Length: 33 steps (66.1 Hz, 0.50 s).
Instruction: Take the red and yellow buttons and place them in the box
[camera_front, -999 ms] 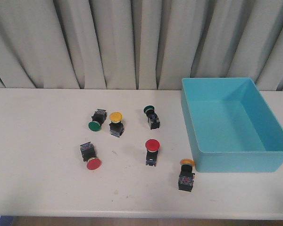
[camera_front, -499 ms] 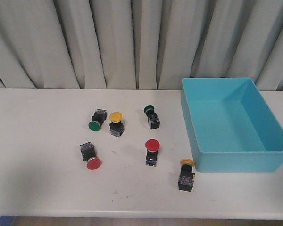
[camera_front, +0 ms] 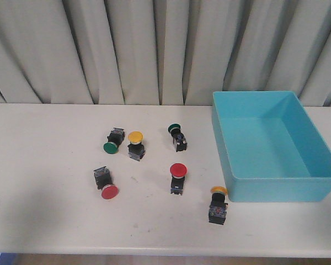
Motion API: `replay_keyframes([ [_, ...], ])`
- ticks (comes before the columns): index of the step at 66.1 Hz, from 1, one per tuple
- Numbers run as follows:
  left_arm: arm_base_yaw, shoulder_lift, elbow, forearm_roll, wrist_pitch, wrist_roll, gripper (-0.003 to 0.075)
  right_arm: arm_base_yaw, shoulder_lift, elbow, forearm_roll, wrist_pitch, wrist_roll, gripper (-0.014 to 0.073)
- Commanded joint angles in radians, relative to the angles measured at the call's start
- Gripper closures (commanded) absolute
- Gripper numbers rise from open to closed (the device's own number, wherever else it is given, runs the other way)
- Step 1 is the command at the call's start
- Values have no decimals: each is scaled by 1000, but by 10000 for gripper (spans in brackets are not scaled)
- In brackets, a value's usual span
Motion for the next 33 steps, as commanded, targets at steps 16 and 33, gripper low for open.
replay_keyframes([
  [16, 2, 3, -25, -3, -59, -23, 311, -3, 7, -33, -11, -11, -26, 123],
  [33, 1, 3, -36, -3, -15, -5, 115, -3, 7, -33, -11, 12, -26, 21],
])
